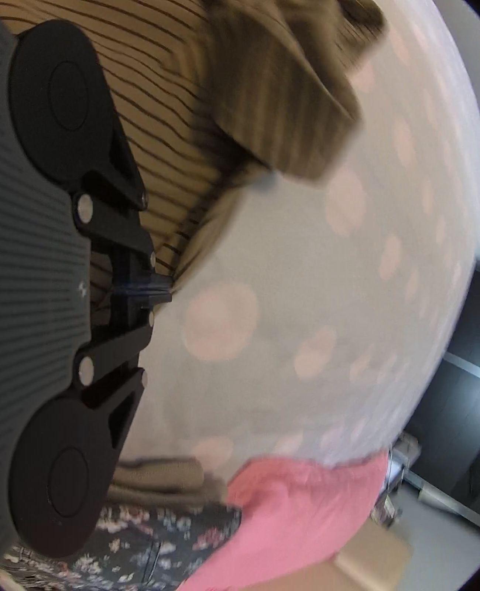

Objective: Fold clothes

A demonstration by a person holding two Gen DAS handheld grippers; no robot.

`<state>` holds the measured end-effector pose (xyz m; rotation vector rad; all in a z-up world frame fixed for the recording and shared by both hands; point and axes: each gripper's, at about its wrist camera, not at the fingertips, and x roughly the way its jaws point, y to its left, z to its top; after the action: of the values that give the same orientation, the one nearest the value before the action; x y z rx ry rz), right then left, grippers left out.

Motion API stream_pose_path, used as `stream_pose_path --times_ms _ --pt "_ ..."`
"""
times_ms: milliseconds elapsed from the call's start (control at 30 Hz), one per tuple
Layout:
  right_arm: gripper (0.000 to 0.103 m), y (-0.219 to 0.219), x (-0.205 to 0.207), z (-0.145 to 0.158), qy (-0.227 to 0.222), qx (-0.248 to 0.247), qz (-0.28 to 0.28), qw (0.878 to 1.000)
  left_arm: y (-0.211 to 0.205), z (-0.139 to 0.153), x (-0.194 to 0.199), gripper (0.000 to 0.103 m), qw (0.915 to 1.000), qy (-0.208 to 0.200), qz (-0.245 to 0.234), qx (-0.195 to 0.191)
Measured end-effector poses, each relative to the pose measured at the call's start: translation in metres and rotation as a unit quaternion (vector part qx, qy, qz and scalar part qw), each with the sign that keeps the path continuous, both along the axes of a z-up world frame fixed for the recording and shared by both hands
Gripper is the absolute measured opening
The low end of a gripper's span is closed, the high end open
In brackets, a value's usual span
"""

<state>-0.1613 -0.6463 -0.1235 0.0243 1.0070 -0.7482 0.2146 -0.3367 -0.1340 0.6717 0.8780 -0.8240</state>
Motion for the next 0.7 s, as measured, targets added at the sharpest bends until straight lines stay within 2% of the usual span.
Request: stream_pose_path --times_ms 133,267,333,400,433,467,567,700 --pt "0.001 -0.028 0.012 0.001 -0.029 -0.022 -0.074 0.997 0.000 0.002 0.009 0.000 0.9996 -0.006 0.029 -0.002" --pt "0.001 -0.038 0.029 -0.009 -0.011 -0.041 -0.095 0.995 0.000 0.002 0.013 0.000 0.9995 -0.005 0.031 -0.002" --pt "0.006 -0.039 0.032 -0.011 0.003 -0.046 -0.110 0.993 -0.001 0.001 0.015 0.001 0.9996 -0.003 0.028 0.002" --pt "0.008 -0.038 0.029 -0.007 -0.009 -0.039 -0.118 0.992 -0.001 0.005 0.017 0.009 0.9994 -0.010 0.032 0.000" --pt "0.009 -0.036 0.026 -0.003 -0.022 -0.032 -0.119 0.992 0.001 0.008 0.019 0.019 0.9992 -0.009 0.037 -0.008" --pt "0.010 -0.033 0.022 0.001 -0.033 -0.024 -0.117 0.992 0.004 0.012 0.022 0.023 0.9988 -0.002 0.042 -0.023" --pt "0.020 -0.023 0.020 0.011 -0.048 -0.007 -0.091 0.995 0.007 0.024 0.031 0.026 0.9962 0.024 0.053 -0.066" --pt "0.023 -0.011 0.027 0.018 -0.066 0.018 -0.062 0.996 -0.006 0.032 0.031 0.030 0.9924 0.049 0.043 -0.105"
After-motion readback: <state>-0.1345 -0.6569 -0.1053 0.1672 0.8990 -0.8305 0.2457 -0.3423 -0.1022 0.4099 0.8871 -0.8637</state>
